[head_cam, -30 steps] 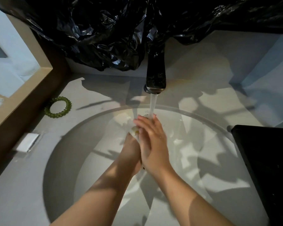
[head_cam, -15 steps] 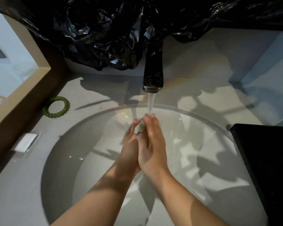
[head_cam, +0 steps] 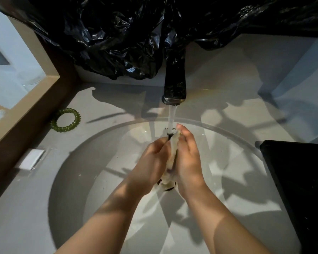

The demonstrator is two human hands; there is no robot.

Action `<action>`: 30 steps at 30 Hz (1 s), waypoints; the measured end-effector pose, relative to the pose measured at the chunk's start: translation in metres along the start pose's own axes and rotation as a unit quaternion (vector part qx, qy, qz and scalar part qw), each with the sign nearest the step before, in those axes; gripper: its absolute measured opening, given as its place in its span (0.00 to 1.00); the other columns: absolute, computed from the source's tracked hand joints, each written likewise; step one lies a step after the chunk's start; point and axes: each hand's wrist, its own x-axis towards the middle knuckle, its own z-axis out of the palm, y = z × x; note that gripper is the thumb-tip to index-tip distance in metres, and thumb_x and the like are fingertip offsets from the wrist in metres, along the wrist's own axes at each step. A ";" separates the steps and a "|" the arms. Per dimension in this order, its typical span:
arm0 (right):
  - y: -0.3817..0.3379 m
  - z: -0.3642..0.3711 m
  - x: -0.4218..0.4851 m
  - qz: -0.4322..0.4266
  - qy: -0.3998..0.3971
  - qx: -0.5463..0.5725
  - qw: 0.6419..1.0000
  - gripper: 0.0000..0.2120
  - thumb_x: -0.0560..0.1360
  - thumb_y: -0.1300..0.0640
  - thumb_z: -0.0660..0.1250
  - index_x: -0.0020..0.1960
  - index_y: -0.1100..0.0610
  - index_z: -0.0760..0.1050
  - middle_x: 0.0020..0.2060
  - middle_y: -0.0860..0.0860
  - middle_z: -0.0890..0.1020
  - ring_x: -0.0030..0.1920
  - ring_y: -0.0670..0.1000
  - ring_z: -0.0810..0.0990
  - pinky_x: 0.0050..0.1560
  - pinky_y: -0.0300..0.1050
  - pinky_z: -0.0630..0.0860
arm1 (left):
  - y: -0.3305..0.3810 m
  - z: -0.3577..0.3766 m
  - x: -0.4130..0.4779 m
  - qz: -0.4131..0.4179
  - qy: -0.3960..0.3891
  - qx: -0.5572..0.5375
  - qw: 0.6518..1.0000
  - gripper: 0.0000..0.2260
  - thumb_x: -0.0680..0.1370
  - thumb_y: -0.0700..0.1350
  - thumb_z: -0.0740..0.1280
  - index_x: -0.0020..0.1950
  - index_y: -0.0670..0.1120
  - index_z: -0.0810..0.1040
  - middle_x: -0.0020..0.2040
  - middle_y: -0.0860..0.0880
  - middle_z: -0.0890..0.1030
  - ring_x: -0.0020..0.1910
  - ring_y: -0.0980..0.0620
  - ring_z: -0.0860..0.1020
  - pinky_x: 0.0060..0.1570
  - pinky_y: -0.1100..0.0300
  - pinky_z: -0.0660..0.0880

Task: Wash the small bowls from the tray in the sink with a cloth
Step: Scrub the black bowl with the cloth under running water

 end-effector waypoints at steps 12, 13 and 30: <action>0.003 -0.003 0.002 0.137 0.097 0.062 0.984 0.12 0.78 0.49 0.63 0.45 0.58 0.73 0.36 0.56 0.79 0.29 0.51 0.75 0.25 0.37 0.72 | -0.019 0.002 0.009 -0.104 0.268 -0.052 0.956 0.14 0.81 0.51 0.58 0.43 0.45 0.77 0.38 0.45 0.80 0.39 0.45 0.78 0.40 0.57 0.74; 0.000 -0.005 0.004 0.100 0.120 0.028 0.987 0.11 0.77 0.49 0.63 0.43 0.56 0.71 0.35 0.53 0.77 0.30 0.50 0.75 0.22 0.36 0.70 | -0.018 0.002 0.008 -0.112 0.253 -0.045 0.960 0.12 0.81 0.53 0.59 0.47 0.46 0.76 0.42 0.44 0.80 0.41 0.45 0.78 0.39 0.57 0.74; -0.022 -0.034 0.010 0.149 0.245 0.041 0.957 0.15 0.75 0.50 0.68 0.45 0.59 0.66 0.32 0.55 0.70 0.28 0.51 0.69 0.21 0.32 0.68 | -0.015 -0.016 0.009 -0.270 0.069 -0.245 0.929 0.10 0.73 0.49 0.67 0.33 0.45 0.77 0.30 0.45 0.76 0.31 0.47 0.76 0.40 0.55 0.76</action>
